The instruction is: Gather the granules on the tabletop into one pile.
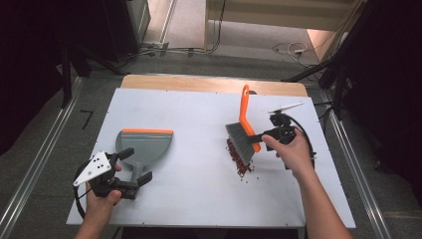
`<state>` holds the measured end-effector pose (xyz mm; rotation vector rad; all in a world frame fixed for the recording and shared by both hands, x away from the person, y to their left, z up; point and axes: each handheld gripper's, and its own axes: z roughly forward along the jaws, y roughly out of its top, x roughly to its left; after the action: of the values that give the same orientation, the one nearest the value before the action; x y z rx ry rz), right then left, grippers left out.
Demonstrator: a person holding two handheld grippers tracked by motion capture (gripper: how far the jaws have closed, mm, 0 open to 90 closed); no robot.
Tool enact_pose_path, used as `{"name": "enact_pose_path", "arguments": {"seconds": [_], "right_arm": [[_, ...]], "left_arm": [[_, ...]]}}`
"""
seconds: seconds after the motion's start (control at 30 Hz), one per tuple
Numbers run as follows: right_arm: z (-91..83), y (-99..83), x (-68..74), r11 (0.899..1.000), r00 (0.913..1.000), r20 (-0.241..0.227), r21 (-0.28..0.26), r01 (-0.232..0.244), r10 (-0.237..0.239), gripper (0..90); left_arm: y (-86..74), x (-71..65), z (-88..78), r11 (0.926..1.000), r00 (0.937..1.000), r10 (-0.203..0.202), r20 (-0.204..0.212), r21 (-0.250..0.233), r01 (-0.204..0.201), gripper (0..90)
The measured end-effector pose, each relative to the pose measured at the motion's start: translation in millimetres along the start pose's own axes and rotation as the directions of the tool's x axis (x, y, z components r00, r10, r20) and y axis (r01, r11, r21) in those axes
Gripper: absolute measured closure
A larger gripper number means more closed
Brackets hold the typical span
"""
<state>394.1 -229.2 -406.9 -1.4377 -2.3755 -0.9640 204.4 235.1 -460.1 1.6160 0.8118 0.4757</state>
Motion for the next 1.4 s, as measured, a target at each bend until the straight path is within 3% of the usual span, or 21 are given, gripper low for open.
{"name": "enact_pose_path", "arguments": {"seconds": [0.1, 0.17, 0.2, 0.27, 0.33, 0.4, 0.47, 0.5, 0.53, 0.6, 0.67, 0.73, 0.8, 0.93, 1.03, 1.17, 1.23, 1.33, 1.4], "right_arm": [[-16.3, 12.0, -1.7, 0.997, 0.9925, 0.104, -0.021, 0.068, -0.065, 68.4], [-18.3, 18.1, -4.6, 0.992, 0.9777, 0.168, -0.009, 0.129, -0.126, 68.4], [-16.8, 20.4, -5.4, 0.987, 0.9646, 0.213, 0.008, 0.158, -0.156, 68.4], [-9.9, 23.6, -7.3, 0.975, 0.9304, 0.291, 0.063, 0.213, -0.222, 68.4], [-1.7, 24.7, -8.4, 0.967, 0.9035, 0.345, 0.107, 0.232, -0.255, 68.4], [5.2, 22.9, -6.2, 0.968, 0.8819, 0.4, 0.128, 0.216, -0.25, 68.4], [13.6, 18.1, -2.9, 0.97, 0.8502, 0.468, 0.125, 0.207, -0.241, 68.4], [18.6, 15.2, -1.3, 0.972, 0.8479, 0.475, 0.126, 0.2, -0.236, 68.5], [24.2, 12.7, -0.1, 0.973, 0.851, 0.473, 0.135, 0.185, -0.228, 68.5], [30.9, 9.3, 5.6, 0.981, 0.8743, 0.446, 0.123, 0.152, -0.191, 68.5], [34.8, 8.8, 12.6, 0.979, 0.8703, 0.451, 0.137, 0.152, -0.198, 68.5], [39.2, 8.8, 19.6, 0.978, 0.8765, 0.438, 0.146, 0.151, -0.2, 68.6], [42.9, 8.9, 24.8, 0.976, 0.8726, 0.441, 0.15, 0.159, -0.21, 68.6], [45.3, 8.7, 28.6, 0.975, 0.8811, 0.423, 0.151, 0.162, -0.212, 68.6], [44.0, 8.1, 27.9, 0.976, 0.8997, 0.386, 0.147, 0.158, -0.203, 68.6], [39.1, 7.5, 26.8, 0.978, 0.898, 0.391, 0.134, 0.161, -0.201, 68.5], [31.7, 5.6, 26.2, 0.978, 0.9025, 0.378, 0.122, 0.172, -0.206, 68.5], [18.4, -0.7, 25.1, 0.965, 0.9166, 0.307, 0.142, 0.222, -0.256, 68.4], [12.3, -7.0, 26.4, 0.946, 0.9107, 0.272, 0.181, 0.269, -0.311, 68.4]], "left_arm": [[0.2, -0.2, 0.4, 1.0, 1.0, 0.002, 0.003, -0.002, -0.002, 0.0], [0.4, -0.1, 0.3, 1.0, 1.0, 0.003, 0.001, -0.001, -0.003, 0.0], [0.4, -0.2, 0.3, 1.0, 1.0, 0.001, 0.002, -0.004, -0.001, 0.0], [0.4, -0.4, 0.2, 1.0, 1.0, 0.003, 0.001, -0.003, -0.003, 0.0], [0.4, -0.7, -0.1, 1.0, 1.0, 0.002, 0.0, -0.004, -0.002, 0.0], [0.5, -0.4, -0.7, 1.0, 1.0, 0.005, -0.001, -0.003, -0.005, 0.0], [0.3, 0.0, -1.2, 1.0, 1.0, 0.002, -0.003, -0.006, -0.002, 0.0], [0.2, 0.2, -1.5, 1.0, 1.0, 0.001, -0.003, -0.006, -0.001, 0.0], [0.3, 0.5, -1.9, 1.0, 1.0, 0.002, -0.004, -0.006, -0.002, 0.0], [0.3, 0.7, -2.1, 1.0, 1.0, 0.002, -0.003, -0.008, -0.002, 0.0], [0.5, 0.4, -2.0, 1.0, 1.0, 0.003, -0.002, -0.007, -0.003, 0.0], [1.0, 0.0, -2.0, 1.0, 1.0, 0.006, -0.001, -0.007, -0.006, 0.0], [1.4, -0.4, -1.9, 0.9999, 1.0, 0.006, 0.001, -0.009, -0.006, 0.0], [1.1, 0.0, -2.5, 0.9999, 1.0, 0.007, 0.0, -0.008, -0.007, 0.0], [1.0, 0.4, -3.0, 1.0, 1.0, 0.002, -0.003, -0.01, -0.002, 0.0], [1.0, 0.2, -3.0, 0.9999, 1.0, 0.004, -0.004, -0.01, -0.004, 0.0], [1.0, 0.2, -3.3, 1.0, 1.0, 0.003, -0.004, -0.009, -0.003, 0.0], [0.2, 1.3, -2.7, 1.0, 1.0, -0.002, -0.006, -0.009, 0.002, 0.0], [0.4, 1.6, -2.6, 1.0, 1.0, -0.002, -0.007, -0.008, 0.002, 0.0]]}}
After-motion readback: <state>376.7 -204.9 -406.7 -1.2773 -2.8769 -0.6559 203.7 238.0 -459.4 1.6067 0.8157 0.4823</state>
